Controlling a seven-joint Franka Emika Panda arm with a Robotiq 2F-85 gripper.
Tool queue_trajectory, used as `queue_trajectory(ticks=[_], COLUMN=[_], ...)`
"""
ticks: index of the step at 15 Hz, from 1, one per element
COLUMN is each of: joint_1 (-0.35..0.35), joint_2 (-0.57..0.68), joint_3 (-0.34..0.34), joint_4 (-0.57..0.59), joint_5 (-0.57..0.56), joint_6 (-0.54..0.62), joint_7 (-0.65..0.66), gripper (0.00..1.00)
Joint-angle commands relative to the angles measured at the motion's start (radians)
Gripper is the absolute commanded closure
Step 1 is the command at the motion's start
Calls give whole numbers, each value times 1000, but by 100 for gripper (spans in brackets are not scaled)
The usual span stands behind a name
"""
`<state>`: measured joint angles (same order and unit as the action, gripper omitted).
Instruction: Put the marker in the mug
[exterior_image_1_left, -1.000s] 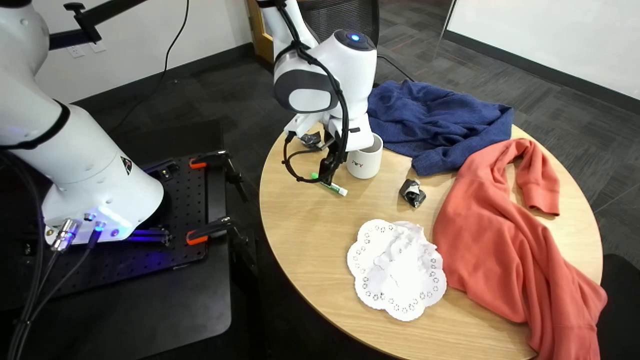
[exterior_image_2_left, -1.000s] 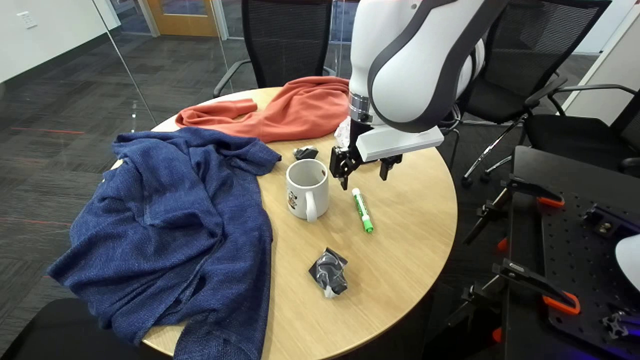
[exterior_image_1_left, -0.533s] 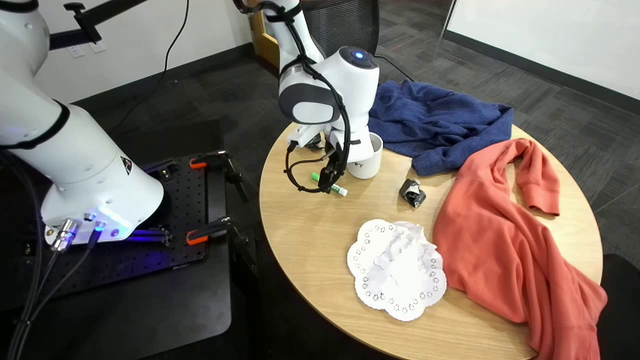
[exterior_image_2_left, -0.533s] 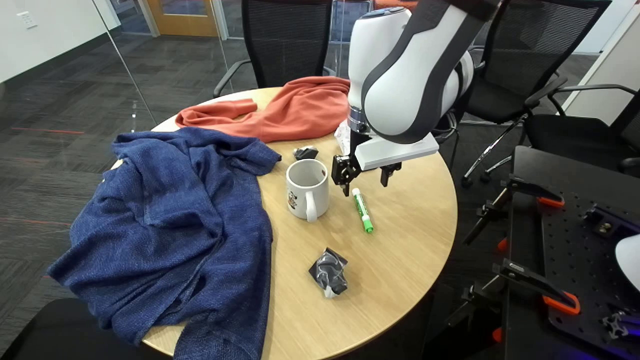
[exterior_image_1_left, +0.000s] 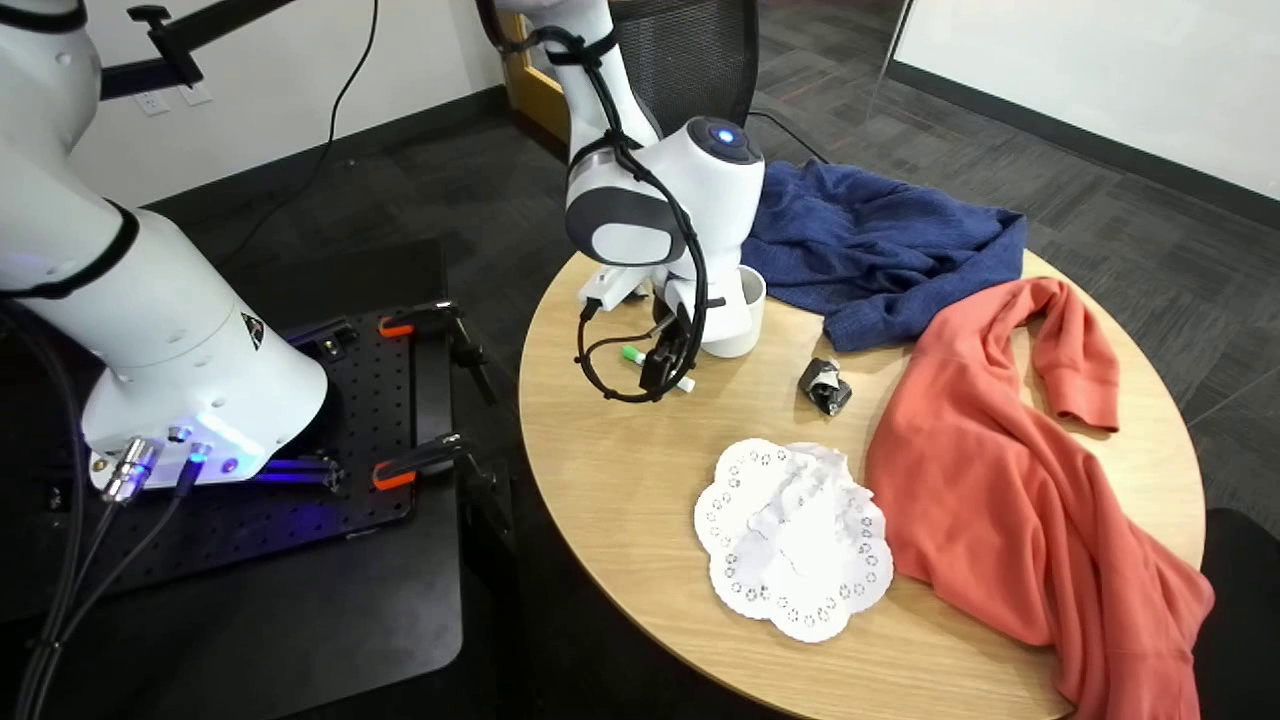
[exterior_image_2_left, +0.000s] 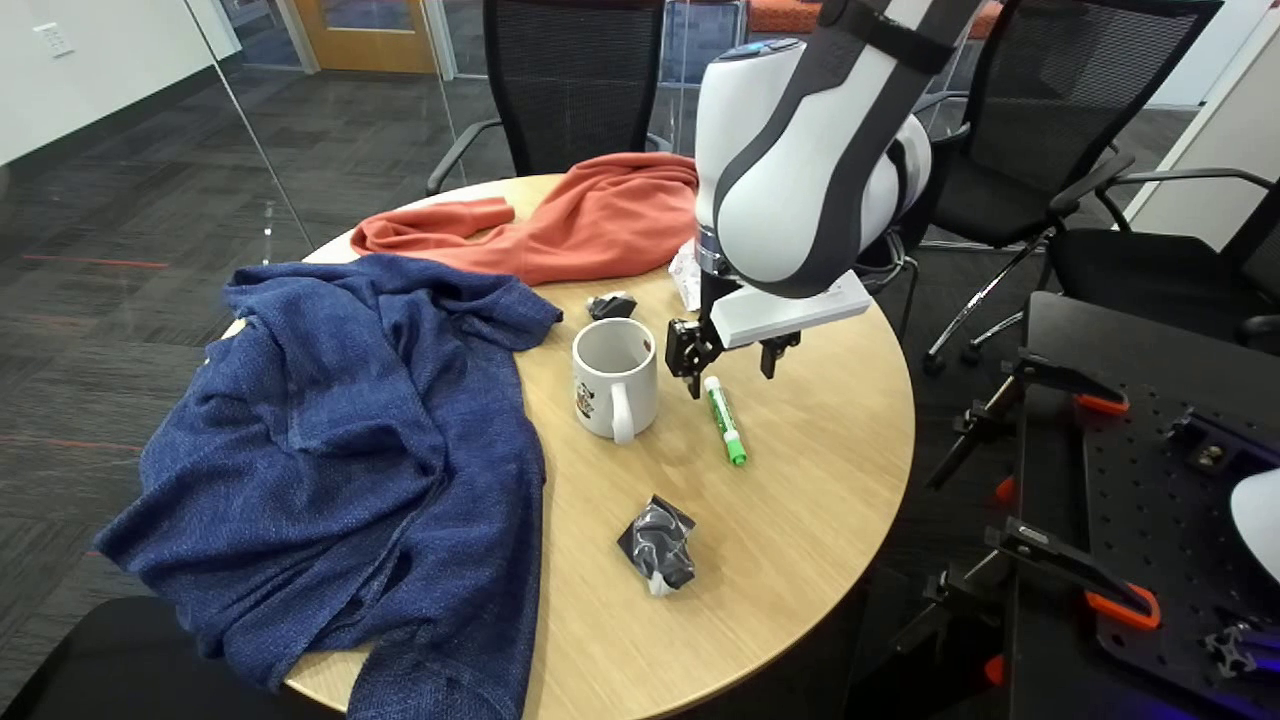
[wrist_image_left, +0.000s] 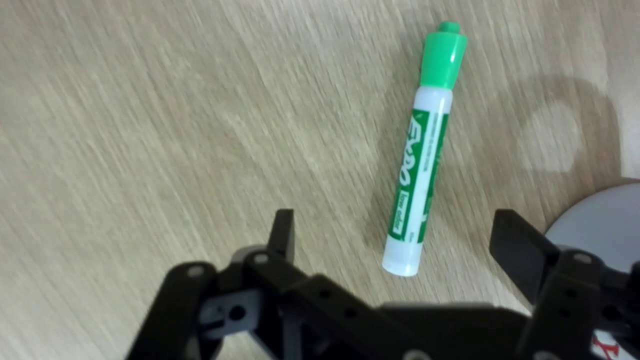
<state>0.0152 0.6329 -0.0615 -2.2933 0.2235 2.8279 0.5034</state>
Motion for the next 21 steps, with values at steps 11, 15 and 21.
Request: queue_trajectory(ticks=[11, 15, 21], joint_1=[-34, -31, 52], joint_2=[60, 54, -129], joint_3=[14, 13, -48], joint_4=[40, 37, -89], joint_5=[37, 38, 1], joint_6=[10, 9, 20], joint_7=[-64, -60, -24], gripper=[64, 95, 95])
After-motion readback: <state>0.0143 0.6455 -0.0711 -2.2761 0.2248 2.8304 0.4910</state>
